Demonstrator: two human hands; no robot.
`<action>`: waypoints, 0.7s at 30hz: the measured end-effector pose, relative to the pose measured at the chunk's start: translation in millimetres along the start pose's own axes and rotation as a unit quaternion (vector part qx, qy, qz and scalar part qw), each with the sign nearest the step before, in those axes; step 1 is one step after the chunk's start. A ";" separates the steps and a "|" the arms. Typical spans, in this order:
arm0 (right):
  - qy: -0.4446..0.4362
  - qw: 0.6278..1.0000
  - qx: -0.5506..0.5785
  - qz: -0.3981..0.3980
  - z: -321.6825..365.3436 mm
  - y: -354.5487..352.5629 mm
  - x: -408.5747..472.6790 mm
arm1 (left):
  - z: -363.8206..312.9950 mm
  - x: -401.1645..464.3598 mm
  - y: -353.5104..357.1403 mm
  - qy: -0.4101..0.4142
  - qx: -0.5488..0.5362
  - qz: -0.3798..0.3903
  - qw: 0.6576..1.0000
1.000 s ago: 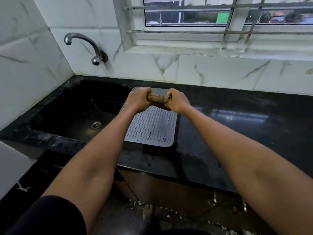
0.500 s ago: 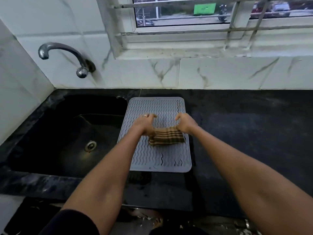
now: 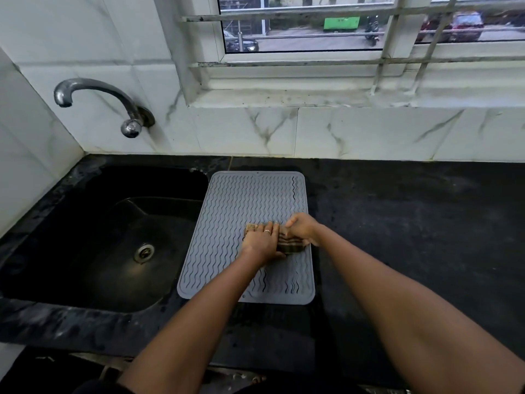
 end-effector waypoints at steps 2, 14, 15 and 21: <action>0.044 0.995 0.091 -0.003 -7.7 -4.5 1.4 | -2.5 0.3 -7.7 0.000 0.011 -0.023 1.000; -0.021 0.941 0.338 -0.015 50.0 -18.9 -10.2 | 52.9 11.2 -40.1 -0.172 -0.720 -0.057 0.669; -0.032 0.938 0.345 0.000 60.3 -10.9 -11.1 | 48.7 13.1 -44.2 -0.165 -0.761 -0.040 0.626; -0.029 0.973 0.226 -0.034 78.1 2.6 6.6 | 44.3 16.2 -62.3 -0.142 -0.803 0.031 0.578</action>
Point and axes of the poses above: each hand's wrist, its own x-axis towards the middle knuckle, its own y-axis out of the palm, z = x × y, the point moved 8 cm from there along x, towards the middle knuckle, and after that the axes turned 4 degrees about -z, right-handed, at the moved point
